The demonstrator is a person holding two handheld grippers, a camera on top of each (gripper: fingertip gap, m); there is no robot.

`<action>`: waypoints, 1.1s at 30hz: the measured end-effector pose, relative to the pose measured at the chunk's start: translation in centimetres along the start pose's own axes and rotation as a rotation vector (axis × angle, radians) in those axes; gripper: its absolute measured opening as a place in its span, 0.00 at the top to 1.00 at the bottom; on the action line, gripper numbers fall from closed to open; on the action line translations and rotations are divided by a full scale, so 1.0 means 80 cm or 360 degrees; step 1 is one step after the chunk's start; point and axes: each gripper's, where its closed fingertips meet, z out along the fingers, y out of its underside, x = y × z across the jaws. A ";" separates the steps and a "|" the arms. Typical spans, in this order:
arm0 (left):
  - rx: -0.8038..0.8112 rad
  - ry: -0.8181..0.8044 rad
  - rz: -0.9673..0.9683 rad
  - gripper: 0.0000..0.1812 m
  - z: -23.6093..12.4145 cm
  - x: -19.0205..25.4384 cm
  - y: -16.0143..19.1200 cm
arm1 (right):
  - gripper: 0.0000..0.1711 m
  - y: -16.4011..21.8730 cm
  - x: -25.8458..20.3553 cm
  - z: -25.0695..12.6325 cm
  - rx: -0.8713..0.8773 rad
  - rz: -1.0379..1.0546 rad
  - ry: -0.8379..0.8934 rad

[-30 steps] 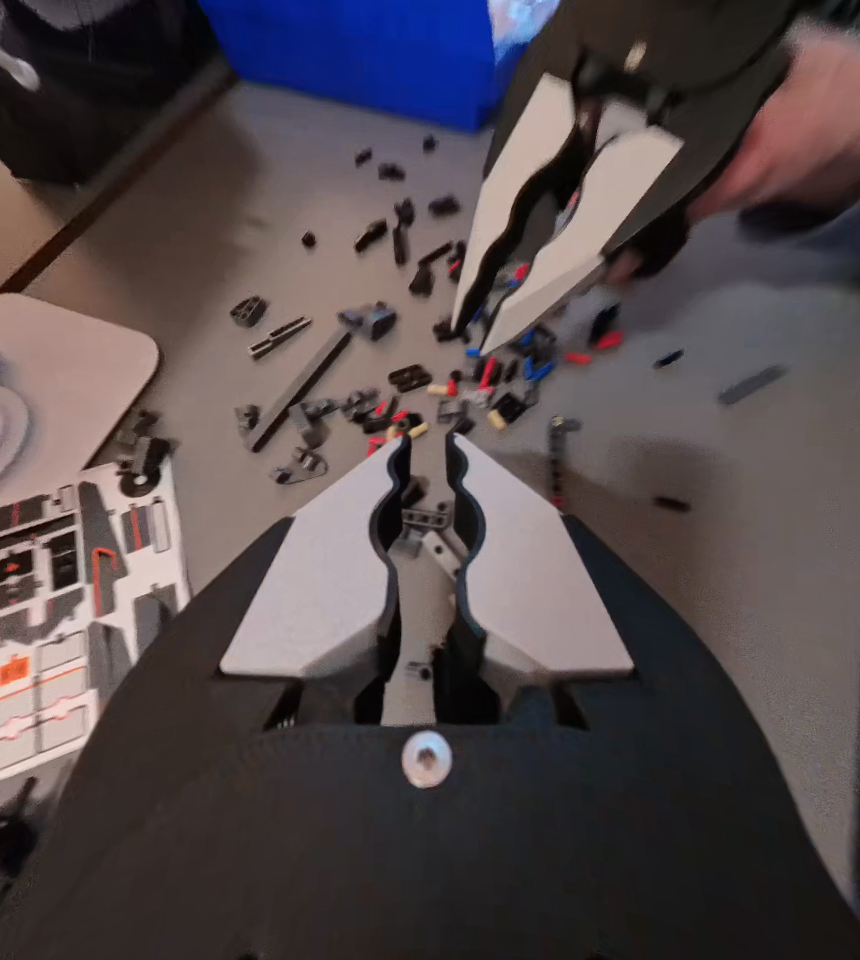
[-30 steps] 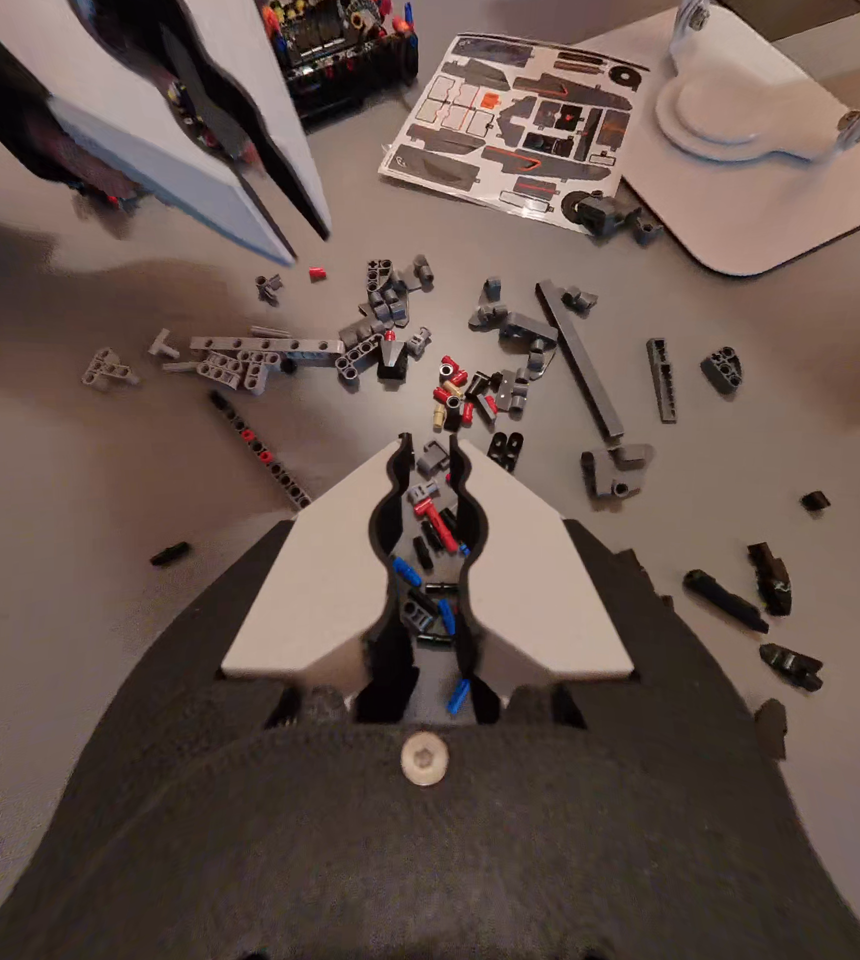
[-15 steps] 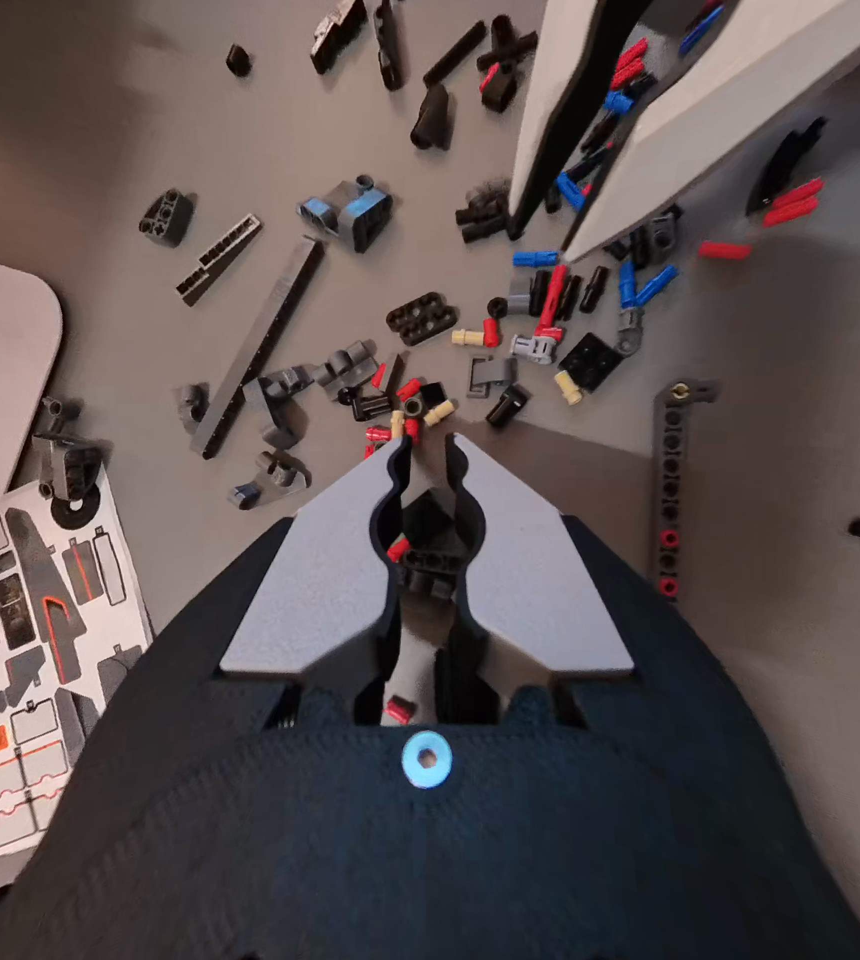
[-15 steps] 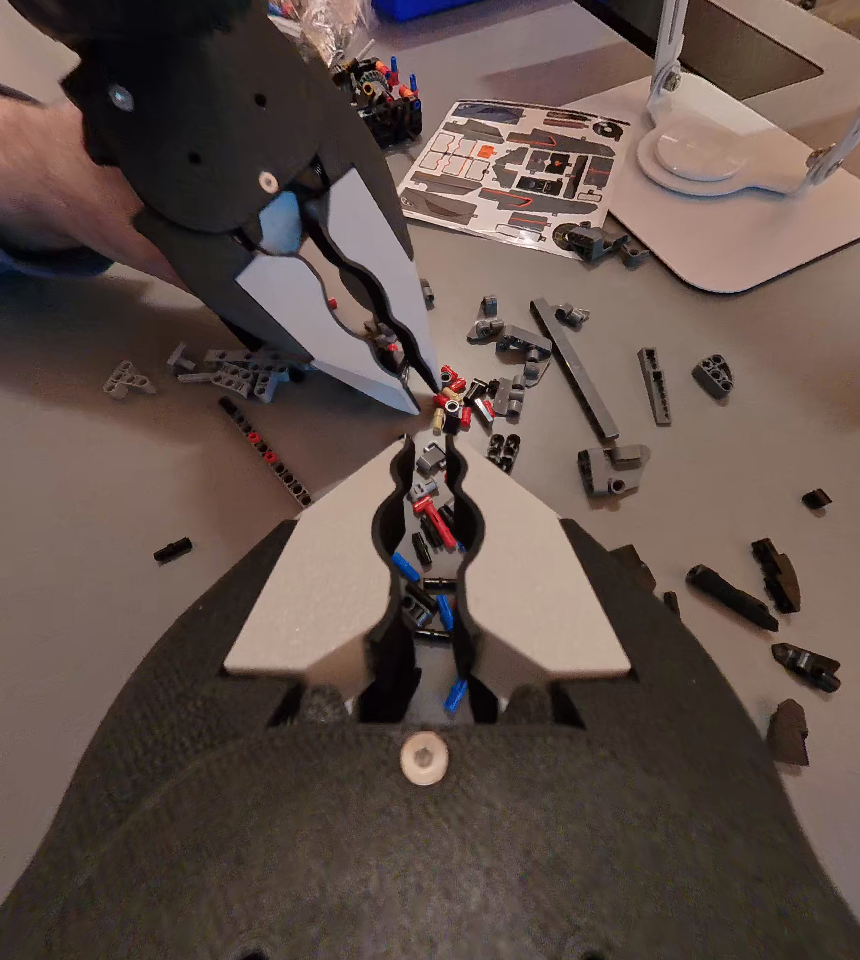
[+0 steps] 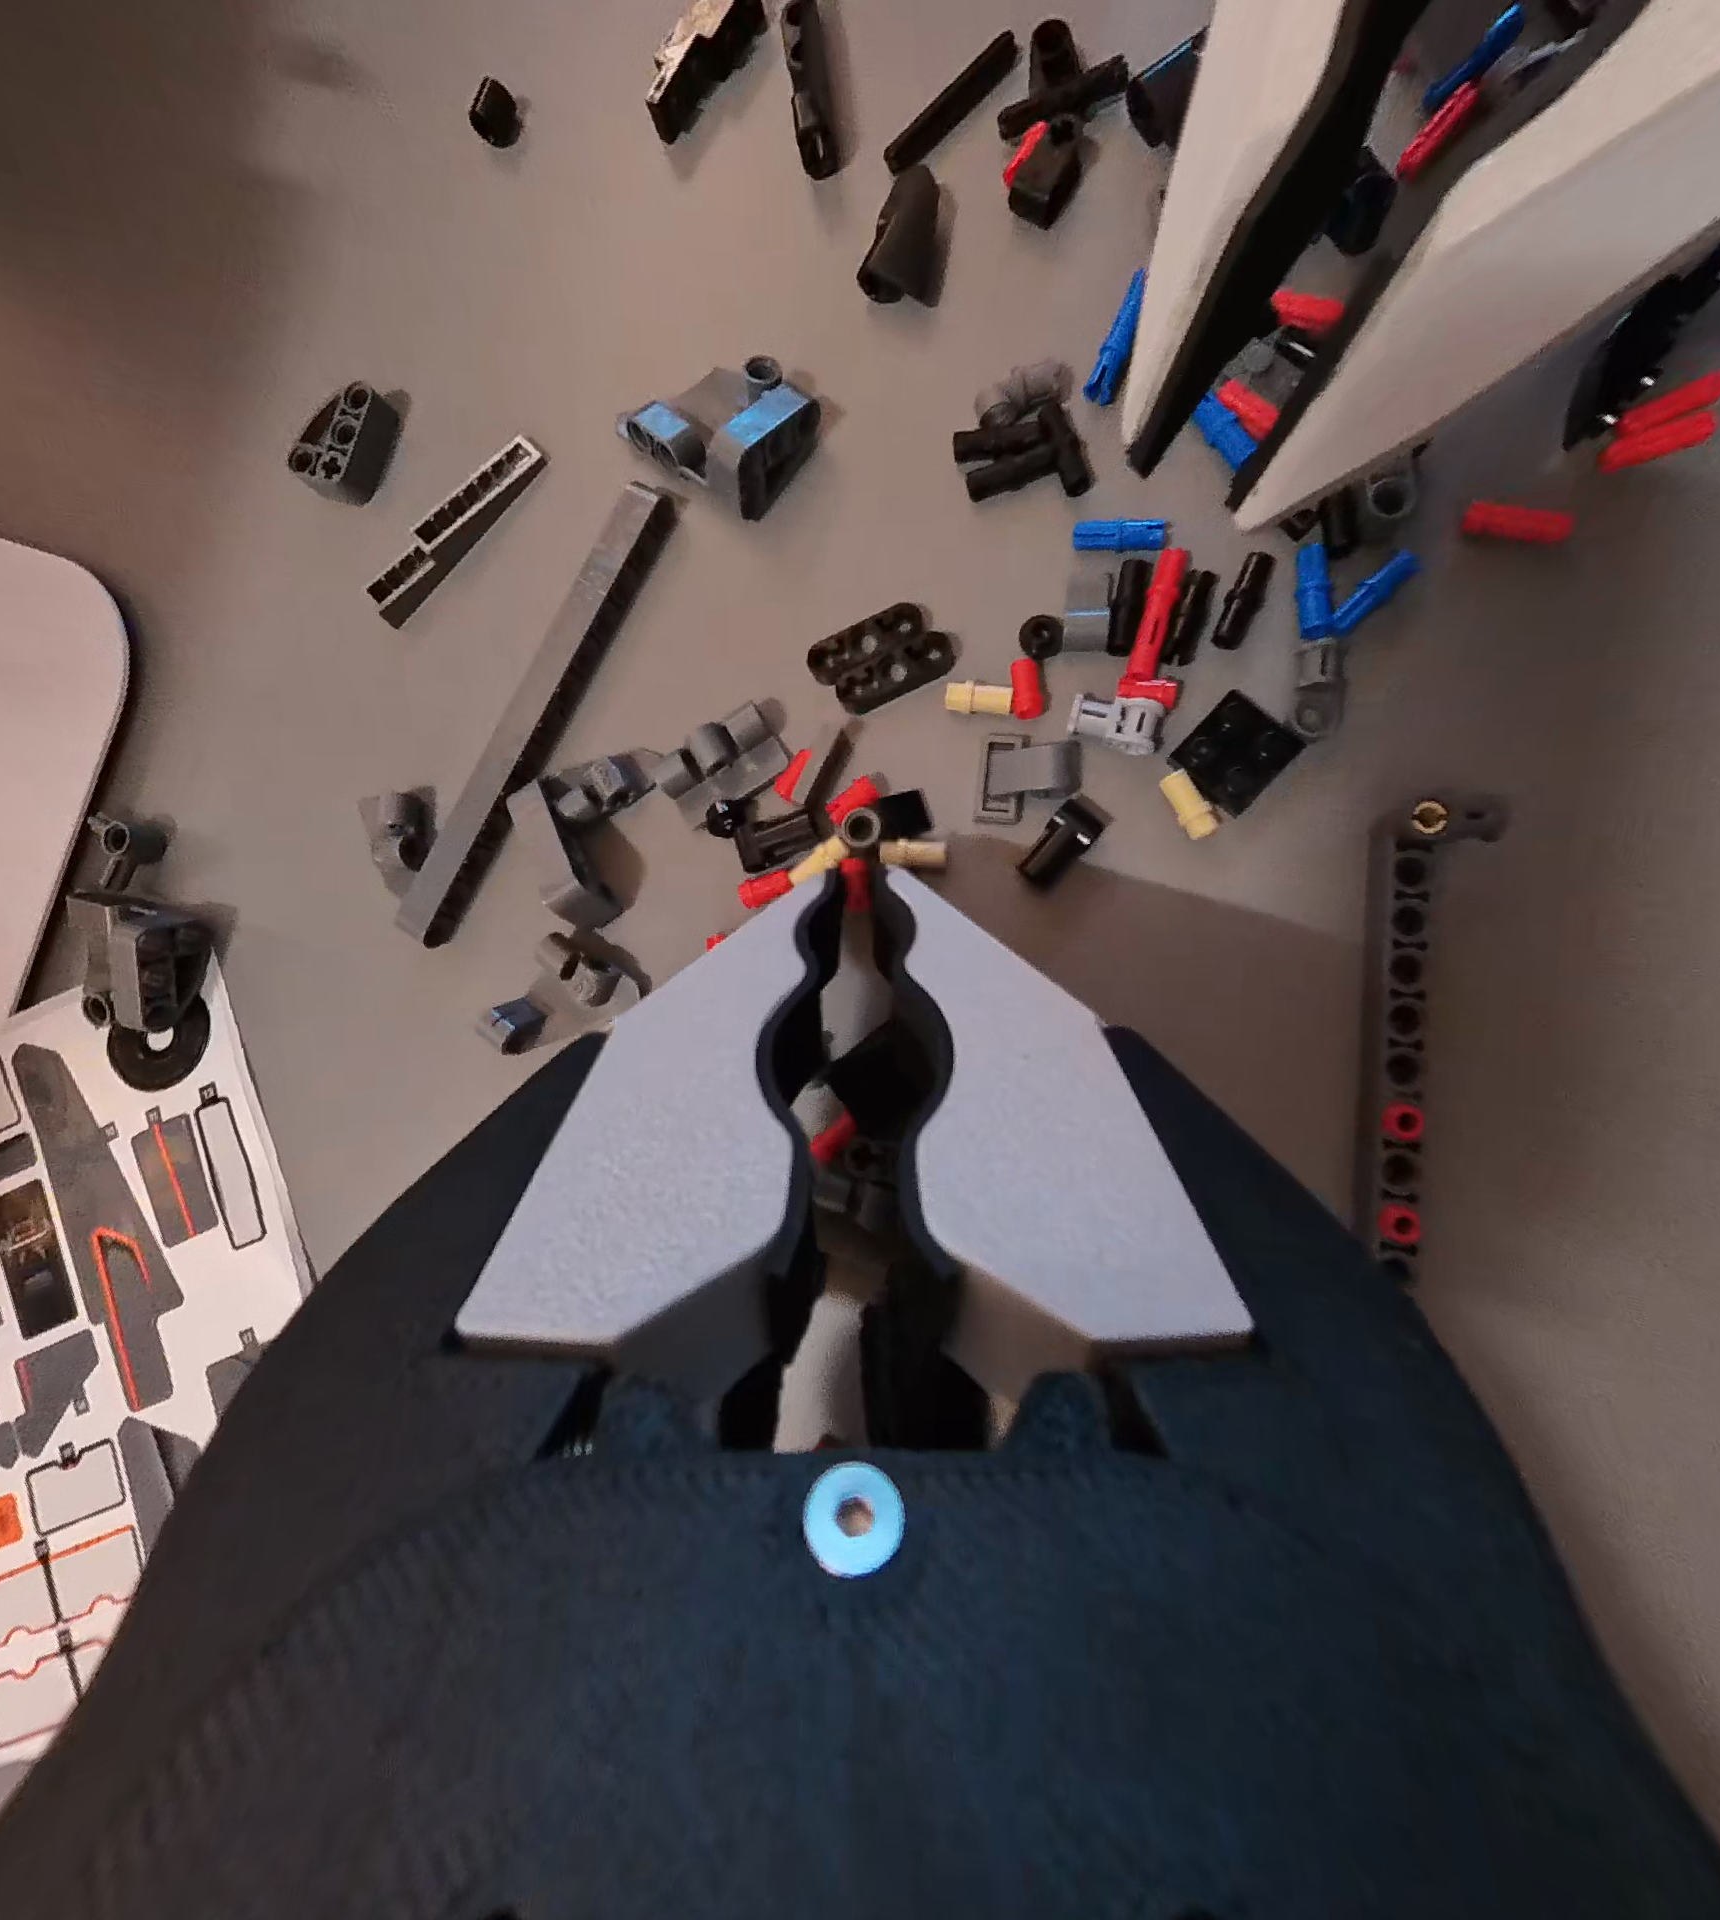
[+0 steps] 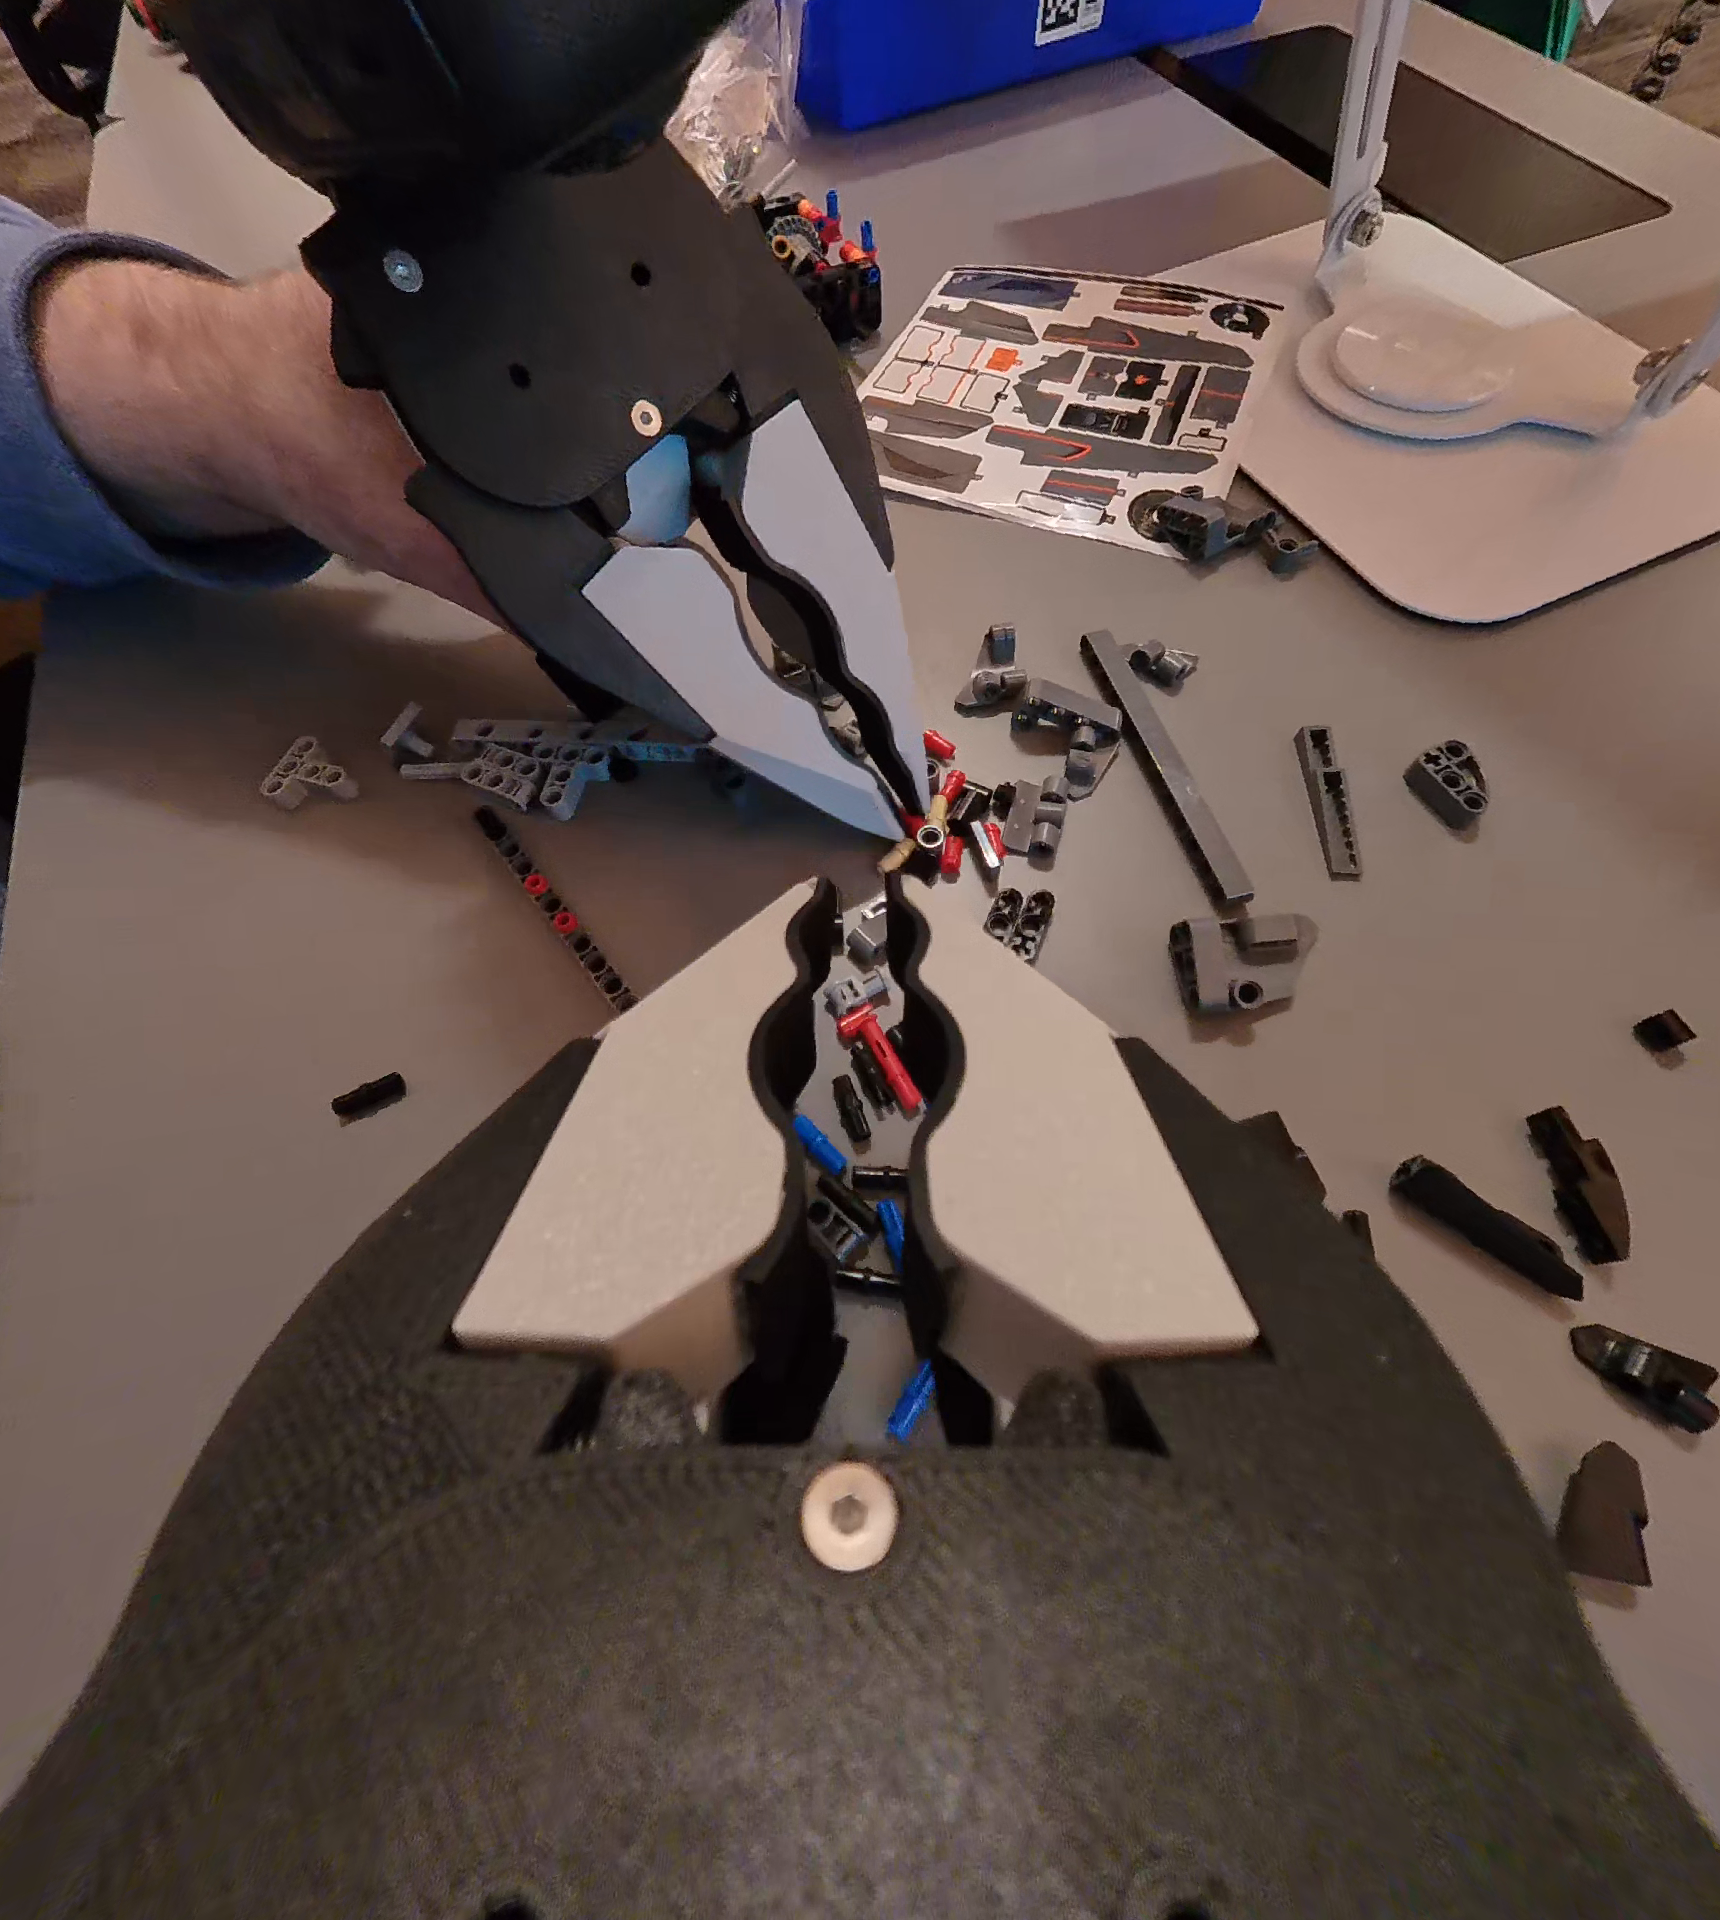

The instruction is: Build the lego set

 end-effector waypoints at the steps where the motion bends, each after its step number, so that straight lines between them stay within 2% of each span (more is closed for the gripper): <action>1: -0.0001 0.0002 0.0005 0.98 0.000 0.000 0.000 | 0.96 0.001 0.000 0.000 -0.0006 0.0000 0.0000; 7: 0.0098 -0.0069 0.0097 0.99 -0.010 0.003 -0.006 | 0.95 -0.003 -0.003 0.003 0.0004 0.0063 -0.0047; 12: 0.0476 -0.0338 0.0406 0.99 -0.065 0.013 -0.055 | 0.94 -0.034 -0.014 -0.002 0.0205 0.0341 -0.0267; 16: 0.0633 -0.0507 0.0618 0.99 -0.097 0.027 -0.082 | 0.93 -0.057 -0.021 -0.006 0.0351 0.0523 -0.0450; 27: 0.0682 -0.0678 0.0818 0.99 -0.111 0.034 -0.095 | 0.98 -0.066 -0.030 -0.014 0.0432 0.0679 -0.0625; 33: 0.0661 -0.0744 0.0892 0.99 -0.113 0.032 -0.097 | 0.99 -0.070 -0.028 -0.015 0.0463 0.0731 -0.0634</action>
